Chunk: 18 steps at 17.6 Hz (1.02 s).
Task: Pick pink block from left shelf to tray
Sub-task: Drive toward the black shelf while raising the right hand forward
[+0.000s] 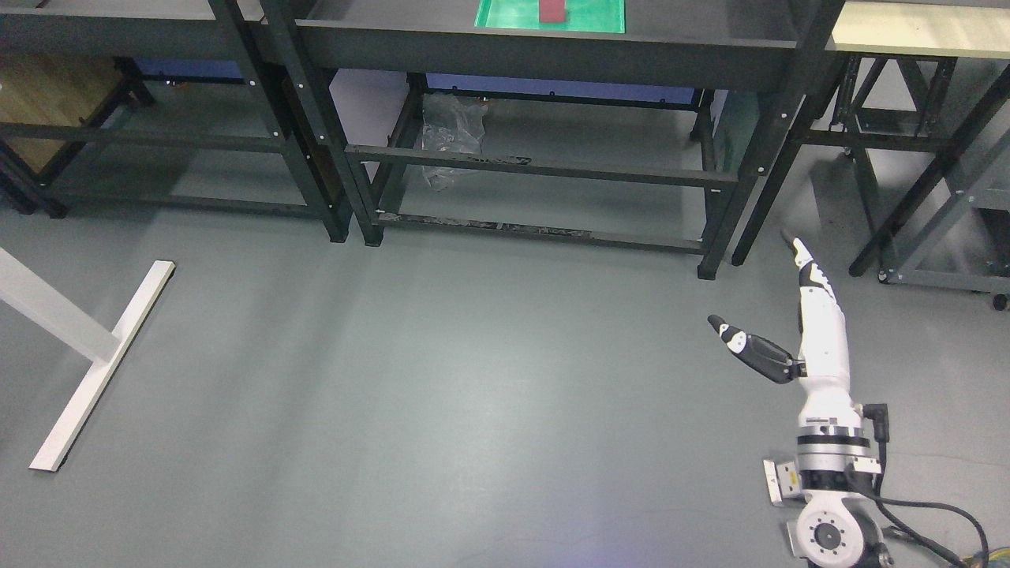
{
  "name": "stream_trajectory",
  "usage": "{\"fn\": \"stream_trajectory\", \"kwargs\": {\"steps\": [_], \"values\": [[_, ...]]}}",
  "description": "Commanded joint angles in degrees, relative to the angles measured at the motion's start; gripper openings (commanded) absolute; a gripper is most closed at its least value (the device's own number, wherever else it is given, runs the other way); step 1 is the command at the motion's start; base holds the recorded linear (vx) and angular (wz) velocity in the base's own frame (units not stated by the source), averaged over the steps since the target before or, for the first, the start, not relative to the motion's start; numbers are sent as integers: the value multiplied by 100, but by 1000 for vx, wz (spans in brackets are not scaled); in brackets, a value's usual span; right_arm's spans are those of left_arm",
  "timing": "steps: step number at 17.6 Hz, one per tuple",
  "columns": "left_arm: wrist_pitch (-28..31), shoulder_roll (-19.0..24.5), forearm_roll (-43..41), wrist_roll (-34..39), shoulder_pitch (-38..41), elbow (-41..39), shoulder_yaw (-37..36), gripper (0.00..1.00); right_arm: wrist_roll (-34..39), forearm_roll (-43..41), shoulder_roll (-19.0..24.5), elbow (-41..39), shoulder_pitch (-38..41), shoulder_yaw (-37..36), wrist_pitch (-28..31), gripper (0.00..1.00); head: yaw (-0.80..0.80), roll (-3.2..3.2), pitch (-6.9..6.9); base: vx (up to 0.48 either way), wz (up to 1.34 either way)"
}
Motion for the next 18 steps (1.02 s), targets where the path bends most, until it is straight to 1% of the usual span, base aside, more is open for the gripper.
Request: {"fn": "stream_trajectory", "kwargs": {"steps": [1, 6, 11, 18], "values": [[-3, 100, -9, 3, 54, 0, 0, 100, 41, 2194, -100, -84, -24, 83, -15, 99, 0, 0, 0, 143, -12], [-3, 100, -9, 3, 54, 0, 0, 100, 41, 2018, -100, -84, -24, 83, -15, 99, 0, 0, 0, 139, 217], [-3, 100, -9, 3, 54, 0, 0, 100, 41, 2018, -100, -75, -33, 101, -15, 99, 0, 0, 0, 143, 319], [-3, 100, -9, 3, 54, 0, 0, 100, 41, 2018, -100, -75, -33, 83, -15, 99, 0, 0, 0, 171, 25]]}}
